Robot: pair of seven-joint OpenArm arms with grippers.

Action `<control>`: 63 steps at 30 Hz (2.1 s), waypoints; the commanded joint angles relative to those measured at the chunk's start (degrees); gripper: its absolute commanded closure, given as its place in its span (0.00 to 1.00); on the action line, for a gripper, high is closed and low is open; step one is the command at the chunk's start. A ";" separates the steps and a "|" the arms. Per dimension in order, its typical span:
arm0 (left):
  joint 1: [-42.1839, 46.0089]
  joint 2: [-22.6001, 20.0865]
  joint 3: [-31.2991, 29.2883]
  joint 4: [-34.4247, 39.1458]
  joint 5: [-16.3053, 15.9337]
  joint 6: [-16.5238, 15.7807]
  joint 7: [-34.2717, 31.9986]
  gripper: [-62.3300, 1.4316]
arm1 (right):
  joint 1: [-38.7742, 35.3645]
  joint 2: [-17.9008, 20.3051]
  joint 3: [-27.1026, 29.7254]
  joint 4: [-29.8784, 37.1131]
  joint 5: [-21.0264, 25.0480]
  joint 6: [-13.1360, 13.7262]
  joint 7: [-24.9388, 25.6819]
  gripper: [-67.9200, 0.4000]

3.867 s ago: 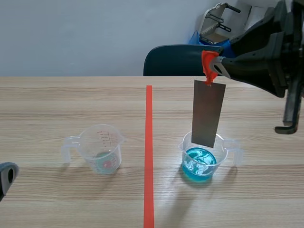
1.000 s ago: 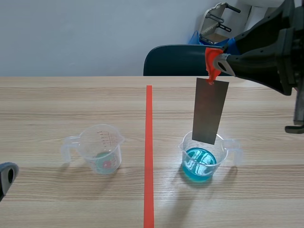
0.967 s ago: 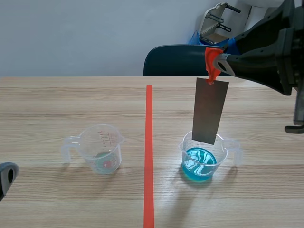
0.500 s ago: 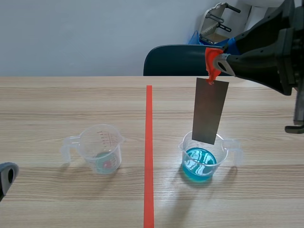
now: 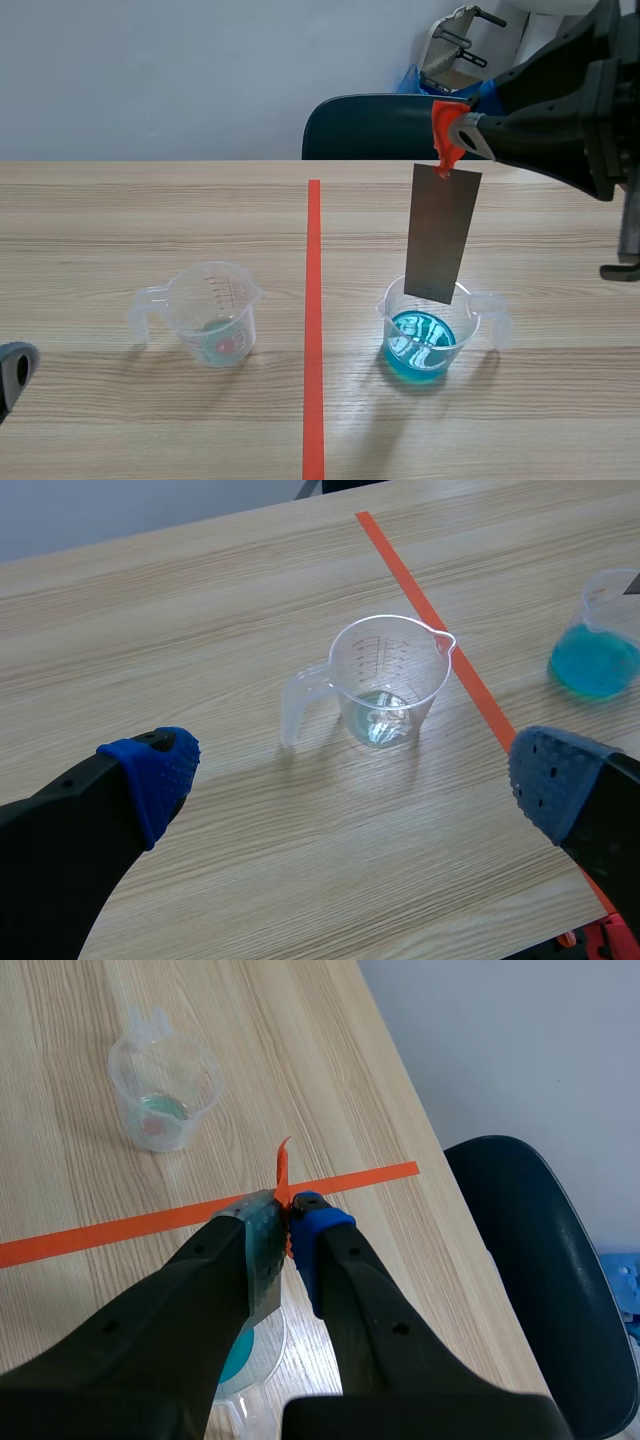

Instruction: Do the redox reaction experiment

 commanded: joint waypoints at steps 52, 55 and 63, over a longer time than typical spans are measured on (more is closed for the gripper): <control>-14.91 -2.27 6.95 -6.84 -0.31 -0.57 1.79 0.00 | 0.72 0.15 0.22 0.20 -0.04 -0.35 1.11 0.98; -21.27 -2.27 9.66 -12.15 -0.26 -1.53 1.75 0.00 | 0.72 0.15 0.22 0.20 -0.04 -0.35 1.16 0.98; -39.67 -2.27 20.39 -28.83 1.38 -6.25 0.79 0.08 | 0.72 0.15 0.22 0.20 -0.04 -0.35 1.29 0.98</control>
